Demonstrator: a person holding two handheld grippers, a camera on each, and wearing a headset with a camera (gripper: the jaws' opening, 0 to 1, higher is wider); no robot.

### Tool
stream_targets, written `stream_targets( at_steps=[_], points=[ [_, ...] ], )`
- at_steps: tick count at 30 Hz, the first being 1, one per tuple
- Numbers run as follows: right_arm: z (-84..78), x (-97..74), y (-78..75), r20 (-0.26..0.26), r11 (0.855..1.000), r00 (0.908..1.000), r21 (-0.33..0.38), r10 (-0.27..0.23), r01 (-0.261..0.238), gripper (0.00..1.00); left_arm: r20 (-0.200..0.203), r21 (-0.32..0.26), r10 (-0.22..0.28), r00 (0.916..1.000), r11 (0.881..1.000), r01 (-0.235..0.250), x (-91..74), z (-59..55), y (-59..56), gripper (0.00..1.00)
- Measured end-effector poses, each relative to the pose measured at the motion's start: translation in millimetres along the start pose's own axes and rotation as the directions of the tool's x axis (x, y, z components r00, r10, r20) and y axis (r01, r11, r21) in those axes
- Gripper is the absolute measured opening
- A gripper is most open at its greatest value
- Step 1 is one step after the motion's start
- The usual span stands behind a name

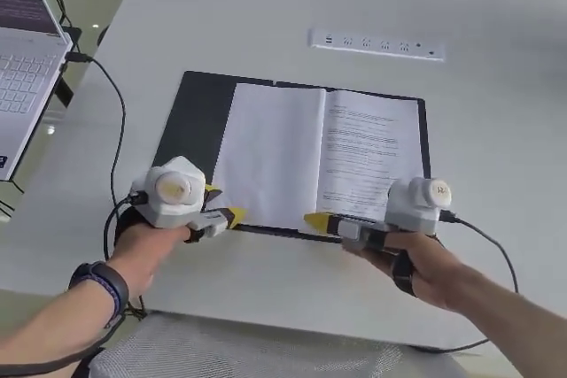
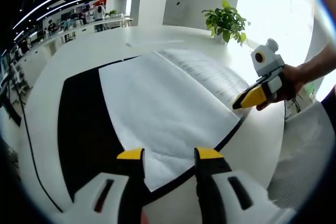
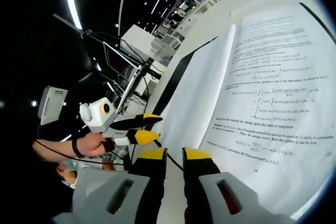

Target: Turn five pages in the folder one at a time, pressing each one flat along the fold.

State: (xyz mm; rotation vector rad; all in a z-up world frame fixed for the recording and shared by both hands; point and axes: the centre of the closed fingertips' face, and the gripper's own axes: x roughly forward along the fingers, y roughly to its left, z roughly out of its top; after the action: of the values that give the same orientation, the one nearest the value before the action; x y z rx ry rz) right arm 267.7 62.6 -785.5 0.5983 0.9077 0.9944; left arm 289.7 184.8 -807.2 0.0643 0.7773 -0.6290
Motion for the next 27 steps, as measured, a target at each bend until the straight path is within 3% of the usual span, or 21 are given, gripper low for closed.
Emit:
stream_targets(
  at_steps=[5, 9, 17, 27],
  points=[
    [1.9, -11.0, -4.6, -0.011, 0.996, 0.999, -0.083, -0.044, 0.043, 0.19, 0.004, 0.018, -0.004, 1.0, 1.0, 0.004, -2.9, 2.4, -6.8, 0.4],
    [9.0, -23.3, -7.1, 0.01, 0.99, 0.9972, -0.121, -0.074, 0.074, 0.24, 0.016, 0.039, -0.006, 0.9999, 0.999, 0.005, -9.7, 11.8, -12.1, 0.41],
    [27.0, -56.9, -17.7, 0.073, 0.966, 0.985, -0.196, -0.157, 0.168, 0.29, 0.046, 0.06, -0.003, 0.9989, 0.998, 0.0, -27.2, 27.3, -18.0, 0.43],
    [38.4, -94.5, -27.5, 0.12, 0.91, 0.9564, -0.297, -0.266, 0.291, 0.4, 0.09, 0.066, 0.023, 0.9957, 0.997, -0.029, -48.6, 42.2, -19.7, 0.47]
  ],
)
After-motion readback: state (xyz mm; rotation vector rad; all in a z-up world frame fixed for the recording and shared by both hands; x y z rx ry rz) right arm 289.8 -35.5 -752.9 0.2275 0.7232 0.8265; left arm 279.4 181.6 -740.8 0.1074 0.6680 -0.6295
